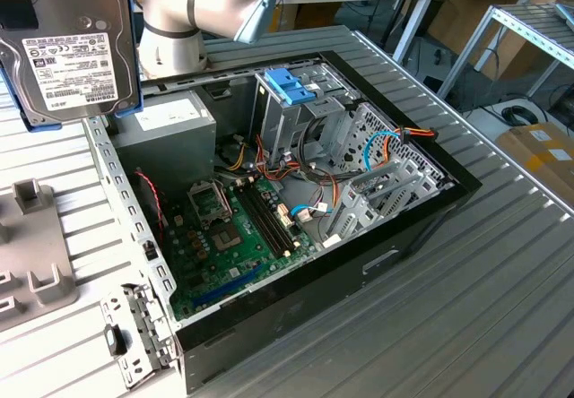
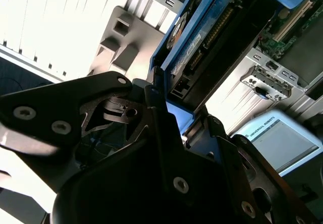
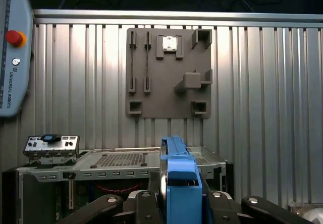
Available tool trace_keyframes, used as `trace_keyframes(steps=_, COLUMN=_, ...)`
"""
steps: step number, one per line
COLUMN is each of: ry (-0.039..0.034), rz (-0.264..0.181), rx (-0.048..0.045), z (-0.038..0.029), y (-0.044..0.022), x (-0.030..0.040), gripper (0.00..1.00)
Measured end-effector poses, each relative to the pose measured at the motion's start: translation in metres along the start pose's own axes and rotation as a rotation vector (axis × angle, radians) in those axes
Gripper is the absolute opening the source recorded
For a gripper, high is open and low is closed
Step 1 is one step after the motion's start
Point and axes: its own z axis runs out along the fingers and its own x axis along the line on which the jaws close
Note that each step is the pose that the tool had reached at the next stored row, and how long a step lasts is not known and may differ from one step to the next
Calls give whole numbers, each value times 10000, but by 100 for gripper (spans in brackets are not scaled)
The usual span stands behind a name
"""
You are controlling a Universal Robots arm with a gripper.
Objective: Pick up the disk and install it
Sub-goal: 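Pick up the disk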
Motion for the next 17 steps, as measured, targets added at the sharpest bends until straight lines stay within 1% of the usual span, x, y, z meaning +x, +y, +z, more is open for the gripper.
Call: trace_keyframes(steps=17, ry=0, rz=0, rx=1, z=1, y=-70, x=-1, gripper=37)
